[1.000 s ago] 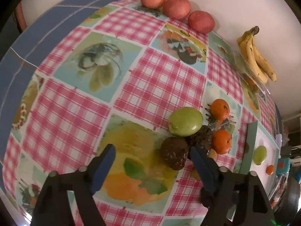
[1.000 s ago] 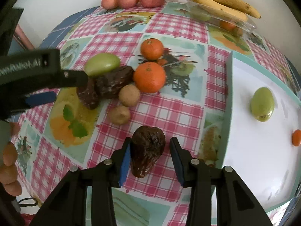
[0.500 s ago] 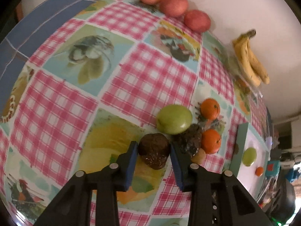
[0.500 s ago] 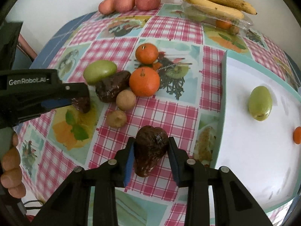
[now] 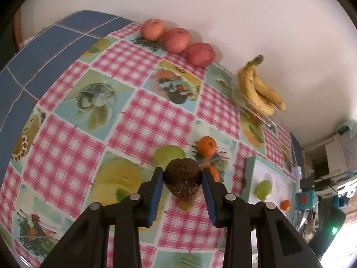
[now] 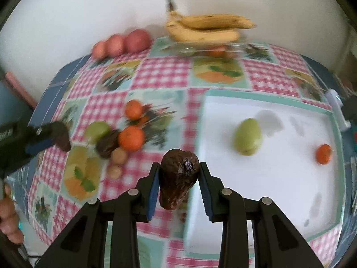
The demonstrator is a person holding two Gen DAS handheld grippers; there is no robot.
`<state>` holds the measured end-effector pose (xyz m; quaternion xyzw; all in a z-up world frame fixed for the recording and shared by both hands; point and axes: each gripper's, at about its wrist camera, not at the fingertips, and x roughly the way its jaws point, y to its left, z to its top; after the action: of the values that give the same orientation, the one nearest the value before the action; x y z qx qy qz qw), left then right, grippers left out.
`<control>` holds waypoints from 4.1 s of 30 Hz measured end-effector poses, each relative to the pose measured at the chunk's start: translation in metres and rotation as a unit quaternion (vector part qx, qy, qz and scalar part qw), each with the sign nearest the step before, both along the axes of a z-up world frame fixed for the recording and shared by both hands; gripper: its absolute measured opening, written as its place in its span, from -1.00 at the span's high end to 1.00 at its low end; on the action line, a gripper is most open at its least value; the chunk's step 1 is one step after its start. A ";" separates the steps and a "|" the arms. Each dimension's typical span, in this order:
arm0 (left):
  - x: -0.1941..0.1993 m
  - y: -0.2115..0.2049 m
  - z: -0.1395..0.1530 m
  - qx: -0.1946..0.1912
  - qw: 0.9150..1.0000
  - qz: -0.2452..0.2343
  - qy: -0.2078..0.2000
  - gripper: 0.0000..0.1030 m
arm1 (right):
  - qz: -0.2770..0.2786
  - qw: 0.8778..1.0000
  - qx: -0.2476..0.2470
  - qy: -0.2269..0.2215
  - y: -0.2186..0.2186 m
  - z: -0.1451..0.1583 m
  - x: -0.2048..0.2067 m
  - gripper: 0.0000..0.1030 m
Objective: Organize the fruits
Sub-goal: 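Carry both brown fruits over the white tray, then lower the brown fruits into the tray and open both tools, then move both open tools back to the fruit cluster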
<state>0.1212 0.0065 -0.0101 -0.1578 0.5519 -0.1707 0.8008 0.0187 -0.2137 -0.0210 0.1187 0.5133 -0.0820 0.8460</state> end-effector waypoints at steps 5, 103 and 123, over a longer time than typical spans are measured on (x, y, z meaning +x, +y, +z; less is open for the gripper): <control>-0.014 -0.028 0.001 0.003 0.999 -0.041 -0.002 0.28 | -0.059 0.998 -0.024 0.001 -0.039 0.003 -0.012 0.31; -0.053 -0.121 -0.015 0.174 0.977 -0.082 -0.087 -1.00 | -0.214 0.974 -0.065 0.037 -0.158 -0.028 -0.069 -0.82; 0.011 0.045 -0.009 0.163 0.976 0.111 -0.089 -1.00 | -0.114 0.991 -0.070 -0.004 -0.067 -0.004 -0.022 -0.82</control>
<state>0.1317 0.0511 -0.0193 -0.0698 0.4778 -0.0014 0.8757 -0.0035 -0.2802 -0.0249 0.1169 0.4862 -0.2131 0.8393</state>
